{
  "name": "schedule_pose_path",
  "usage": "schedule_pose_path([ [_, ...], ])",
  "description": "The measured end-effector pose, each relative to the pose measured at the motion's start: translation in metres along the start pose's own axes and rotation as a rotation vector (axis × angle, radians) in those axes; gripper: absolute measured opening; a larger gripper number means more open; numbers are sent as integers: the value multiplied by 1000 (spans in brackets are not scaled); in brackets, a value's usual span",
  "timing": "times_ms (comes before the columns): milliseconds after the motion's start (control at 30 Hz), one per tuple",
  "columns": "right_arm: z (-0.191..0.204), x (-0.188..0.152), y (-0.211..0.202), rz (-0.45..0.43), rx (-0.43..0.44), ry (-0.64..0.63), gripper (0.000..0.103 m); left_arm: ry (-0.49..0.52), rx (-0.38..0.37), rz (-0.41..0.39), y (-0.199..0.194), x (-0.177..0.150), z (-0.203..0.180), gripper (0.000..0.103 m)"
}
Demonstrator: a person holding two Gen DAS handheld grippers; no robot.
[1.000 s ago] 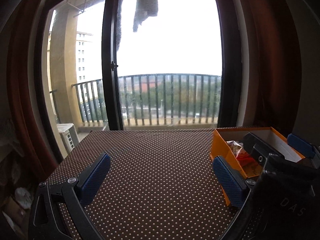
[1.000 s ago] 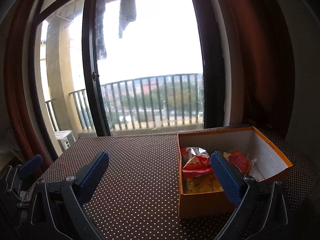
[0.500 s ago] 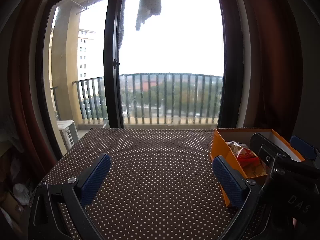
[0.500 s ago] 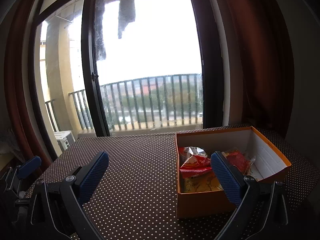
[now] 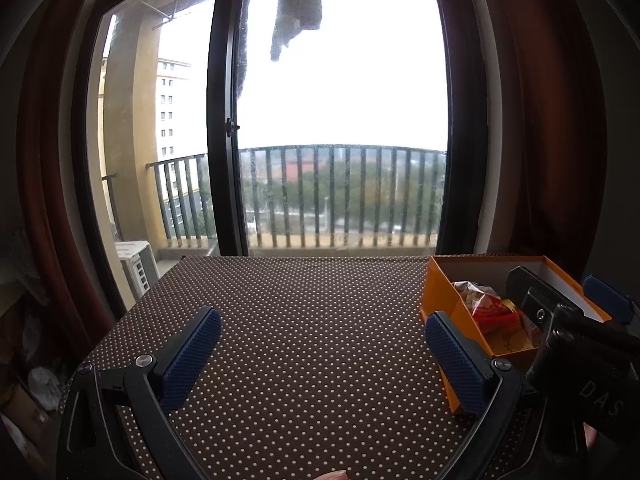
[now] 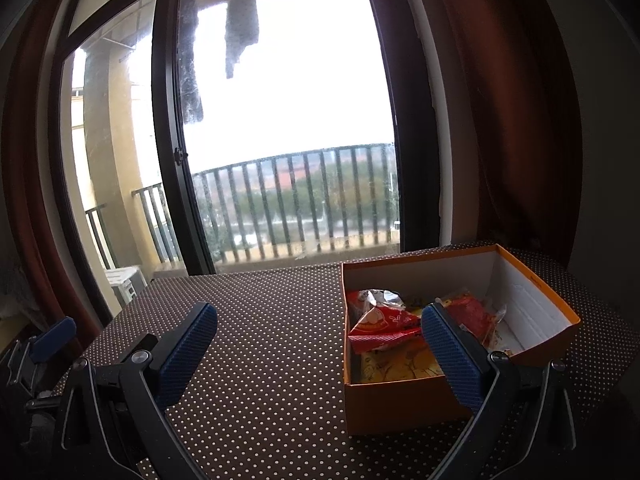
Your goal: Organize snacks
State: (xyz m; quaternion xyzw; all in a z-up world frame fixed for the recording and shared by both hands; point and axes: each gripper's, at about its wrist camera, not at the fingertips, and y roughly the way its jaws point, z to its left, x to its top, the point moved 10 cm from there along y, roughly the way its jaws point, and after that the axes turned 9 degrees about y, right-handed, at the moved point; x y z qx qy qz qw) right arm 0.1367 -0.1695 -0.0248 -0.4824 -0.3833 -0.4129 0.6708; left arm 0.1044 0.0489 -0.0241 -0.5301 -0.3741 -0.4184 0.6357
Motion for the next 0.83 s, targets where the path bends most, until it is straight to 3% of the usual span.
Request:
schedule_pose_path([
  [833,-2,-1,1,9,-2,-2,103,-8,-10,9,2,-2,0,102],
])
